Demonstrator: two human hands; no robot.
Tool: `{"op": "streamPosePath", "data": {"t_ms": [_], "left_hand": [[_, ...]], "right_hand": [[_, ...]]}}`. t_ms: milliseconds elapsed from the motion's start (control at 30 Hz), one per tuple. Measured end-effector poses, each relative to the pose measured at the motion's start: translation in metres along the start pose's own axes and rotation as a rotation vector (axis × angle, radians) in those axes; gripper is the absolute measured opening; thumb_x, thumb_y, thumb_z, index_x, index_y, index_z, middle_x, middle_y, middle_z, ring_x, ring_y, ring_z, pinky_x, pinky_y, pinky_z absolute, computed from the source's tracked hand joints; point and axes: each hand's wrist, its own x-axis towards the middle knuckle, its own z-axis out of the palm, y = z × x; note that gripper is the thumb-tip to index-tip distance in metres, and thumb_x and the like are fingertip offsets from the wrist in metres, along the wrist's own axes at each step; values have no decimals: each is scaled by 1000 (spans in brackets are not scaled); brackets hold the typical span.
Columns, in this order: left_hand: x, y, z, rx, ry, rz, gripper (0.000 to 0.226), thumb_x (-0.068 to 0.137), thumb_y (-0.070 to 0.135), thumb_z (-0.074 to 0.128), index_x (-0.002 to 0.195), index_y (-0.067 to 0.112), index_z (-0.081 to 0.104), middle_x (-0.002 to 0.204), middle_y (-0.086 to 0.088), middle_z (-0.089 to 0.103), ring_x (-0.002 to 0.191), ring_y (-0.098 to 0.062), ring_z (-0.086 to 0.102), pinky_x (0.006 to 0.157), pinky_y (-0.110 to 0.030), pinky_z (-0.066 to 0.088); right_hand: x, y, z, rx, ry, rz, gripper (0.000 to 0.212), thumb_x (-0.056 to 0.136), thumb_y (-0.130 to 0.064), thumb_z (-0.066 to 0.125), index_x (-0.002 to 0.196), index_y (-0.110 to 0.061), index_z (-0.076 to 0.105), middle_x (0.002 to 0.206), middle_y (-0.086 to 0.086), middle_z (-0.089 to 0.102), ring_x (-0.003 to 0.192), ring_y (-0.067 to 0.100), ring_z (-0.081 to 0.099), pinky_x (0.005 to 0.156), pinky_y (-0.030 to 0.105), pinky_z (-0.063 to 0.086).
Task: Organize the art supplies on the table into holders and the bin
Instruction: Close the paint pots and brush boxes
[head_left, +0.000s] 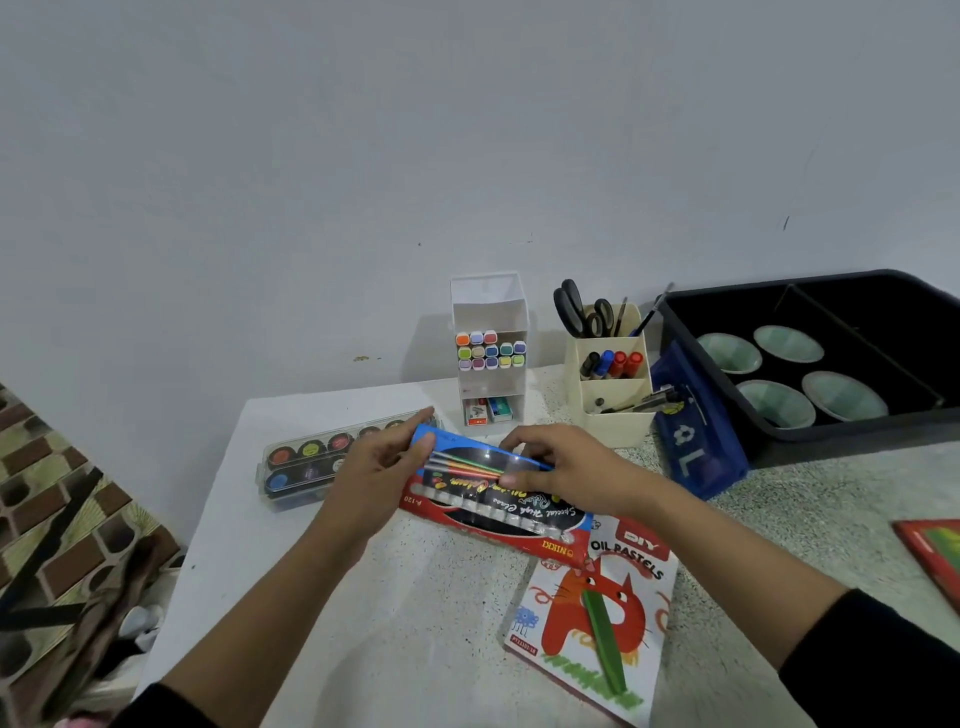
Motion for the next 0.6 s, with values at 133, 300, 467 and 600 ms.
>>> {"op": "streamPosePath", "data": {"t_ms": [133, 300, 467, 600], "left_hand": [[0, -4, 9, -35, 101, -33, 16, 98, 26, 57, 103, 28, 72, 100, 4, 75, 73, -13, 74, 60, -23, 59], [-1, -14, 16, -55, 80, -115, 18, 97, 25, 62, 109, 19, 74, 96, -1, 77, 83, -24, 76, 66, -35, 61], [0, -15, 28, 93, -28, -133, 14, 98, 25, 59, 103, 15, 68, 94, 2, 77, 81, -19, 76, 66, -33, 61], [-1, -18, 38, 7, -25, -124, 17, 97, 29, 61, 108, 20, 71, 99, -1, 77, 86, -24, 76, 75, -44, 62]], "right_hand": [[-3, 0, 8, -52, 29, 13, 25, 93, -43, 68, 112, -28, 65, 97, -9, 72, 86, 10, 69, 81, 40, 58], [-12, -2, 4, -242, 92, 49, 34, 95, -57, 55, 115, -32, 67, 99, -6, 72, 85, 9, 67, 77, 37, 58], [-23, 9, -5, -339, 75, 52, 35, 94, -60, 54, 109, -31, 68, 96, -8, 73, 83, 8, 66, 73, 38, 58], [-26, 14, -10, -161, 15, 99, 20, 95, -39, 65, 110, -25, 70, 100, -6, 70, 92, 11, 64, 88, 41, 55]]}}
